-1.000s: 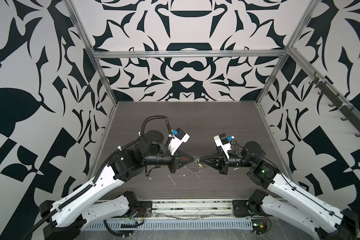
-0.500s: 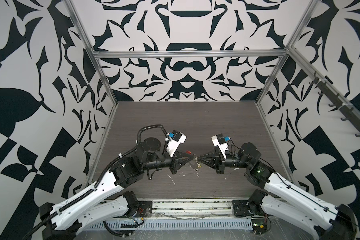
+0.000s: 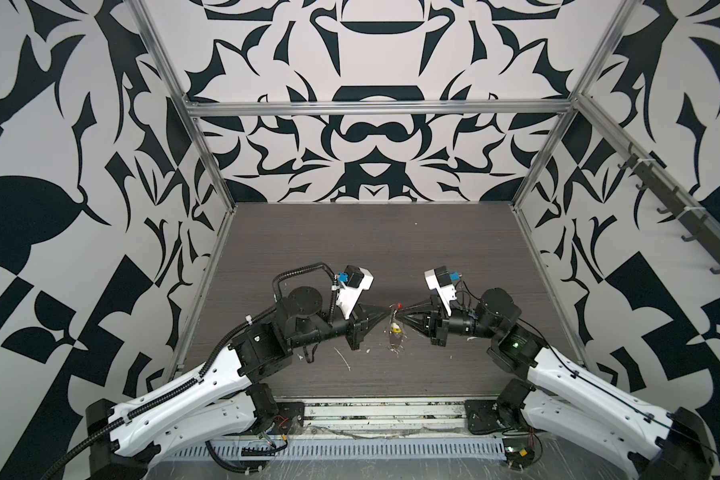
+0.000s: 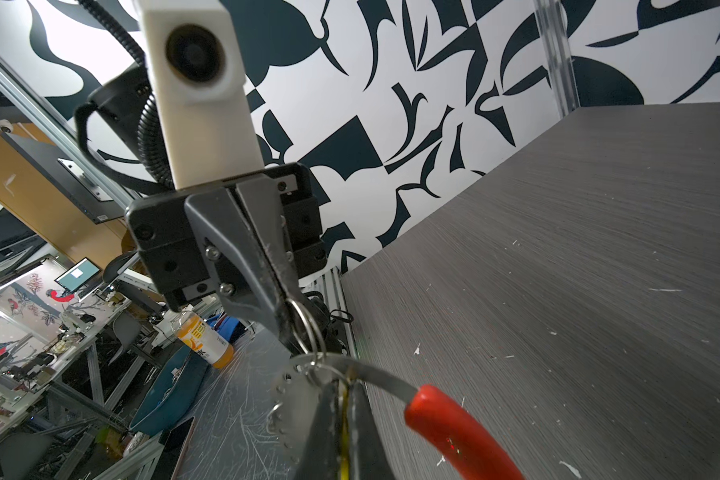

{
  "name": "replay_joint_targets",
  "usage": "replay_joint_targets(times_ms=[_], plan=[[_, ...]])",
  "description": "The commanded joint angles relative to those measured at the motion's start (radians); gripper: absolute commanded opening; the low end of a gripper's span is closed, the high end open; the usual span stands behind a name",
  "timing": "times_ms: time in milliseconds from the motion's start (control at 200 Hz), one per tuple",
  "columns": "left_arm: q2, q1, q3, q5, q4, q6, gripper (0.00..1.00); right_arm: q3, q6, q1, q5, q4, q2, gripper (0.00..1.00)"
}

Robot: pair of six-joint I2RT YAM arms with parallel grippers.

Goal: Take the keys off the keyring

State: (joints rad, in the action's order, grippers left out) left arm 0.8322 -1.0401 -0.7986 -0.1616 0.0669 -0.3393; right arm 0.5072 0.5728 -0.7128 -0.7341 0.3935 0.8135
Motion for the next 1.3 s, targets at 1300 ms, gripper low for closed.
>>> replay_joint_targets(times_ms=[1300], plan=[[0.045,-0.002,0.152,0.542,0.026,-0.208,0.00,0.209,-0.119,-0.002,0.594,-0.645,-0.134,0.00]])
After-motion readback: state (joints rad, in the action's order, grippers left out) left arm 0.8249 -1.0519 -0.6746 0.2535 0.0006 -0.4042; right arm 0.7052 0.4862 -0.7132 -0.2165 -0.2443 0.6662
